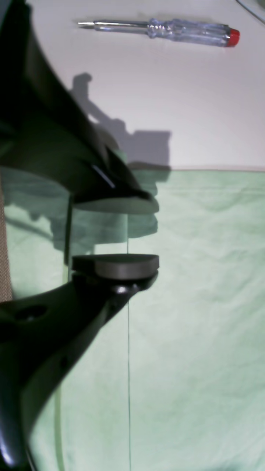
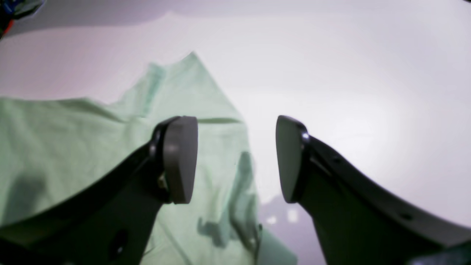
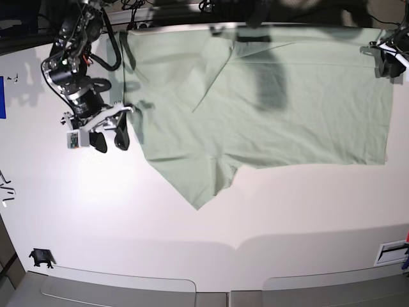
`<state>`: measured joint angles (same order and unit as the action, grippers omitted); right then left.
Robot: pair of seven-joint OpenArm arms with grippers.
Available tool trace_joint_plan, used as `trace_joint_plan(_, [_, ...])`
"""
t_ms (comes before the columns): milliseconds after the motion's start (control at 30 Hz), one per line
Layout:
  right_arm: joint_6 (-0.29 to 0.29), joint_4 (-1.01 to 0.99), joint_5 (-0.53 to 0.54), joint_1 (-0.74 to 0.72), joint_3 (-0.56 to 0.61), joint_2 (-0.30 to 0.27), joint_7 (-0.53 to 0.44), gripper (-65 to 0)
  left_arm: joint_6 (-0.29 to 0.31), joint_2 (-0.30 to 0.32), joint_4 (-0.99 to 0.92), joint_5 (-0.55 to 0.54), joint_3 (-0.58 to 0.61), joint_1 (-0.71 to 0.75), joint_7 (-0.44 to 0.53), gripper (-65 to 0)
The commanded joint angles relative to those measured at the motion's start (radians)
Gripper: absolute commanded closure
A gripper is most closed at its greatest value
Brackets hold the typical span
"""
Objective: Fold the T-shirt properly
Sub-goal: 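Move the right gripper down to the shirt's side edge near the hem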
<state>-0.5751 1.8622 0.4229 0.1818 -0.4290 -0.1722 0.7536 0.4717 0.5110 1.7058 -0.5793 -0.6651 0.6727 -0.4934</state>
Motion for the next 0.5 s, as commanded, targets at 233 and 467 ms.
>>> trace_joint_plan(233, [-0.065, -0.439, 0.097, -0.231, 0.000, -0.036, 0.016, -31.7, -0.001, 0.016, 0.015, -0.013, -0.010, 0.006, 0.023, -16.9])
trace_joint_plan(467, [-0.080, -0.750, 0.100, -0.402, 0.058, -0.061, 0.071, -31.7, -0.001, 0.016, 0.015, -0.014, -0.010, 0.006, 0.023, -16.9])
